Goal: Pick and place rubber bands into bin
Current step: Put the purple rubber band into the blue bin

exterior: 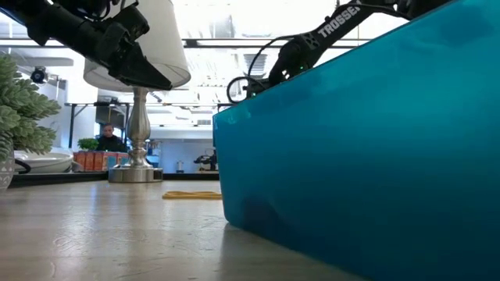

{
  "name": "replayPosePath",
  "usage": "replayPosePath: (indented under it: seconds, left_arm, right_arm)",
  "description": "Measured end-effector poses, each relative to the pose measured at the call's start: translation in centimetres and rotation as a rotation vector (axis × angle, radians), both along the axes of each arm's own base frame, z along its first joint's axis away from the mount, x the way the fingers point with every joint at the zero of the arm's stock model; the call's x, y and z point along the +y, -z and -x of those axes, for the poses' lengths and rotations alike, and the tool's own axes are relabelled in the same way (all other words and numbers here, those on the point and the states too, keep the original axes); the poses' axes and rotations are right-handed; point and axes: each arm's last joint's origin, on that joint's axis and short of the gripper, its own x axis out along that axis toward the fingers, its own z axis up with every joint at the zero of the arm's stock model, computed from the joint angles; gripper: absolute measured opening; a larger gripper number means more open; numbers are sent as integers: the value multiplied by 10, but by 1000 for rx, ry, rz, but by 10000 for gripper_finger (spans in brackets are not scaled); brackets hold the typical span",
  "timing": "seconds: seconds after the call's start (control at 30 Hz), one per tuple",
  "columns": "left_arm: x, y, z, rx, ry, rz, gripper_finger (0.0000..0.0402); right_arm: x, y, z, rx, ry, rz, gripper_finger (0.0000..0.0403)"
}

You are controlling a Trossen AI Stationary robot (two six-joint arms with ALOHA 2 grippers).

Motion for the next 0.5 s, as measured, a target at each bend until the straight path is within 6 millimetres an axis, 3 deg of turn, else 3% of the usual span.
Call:
replayPosePath:
  seconds: [0.5]
  left_arm:
    - [0, 0, 0, -2, -2, 0, 143]
  right_arm:
    - [-22, 0, 0, -87, -13, 38, 123]
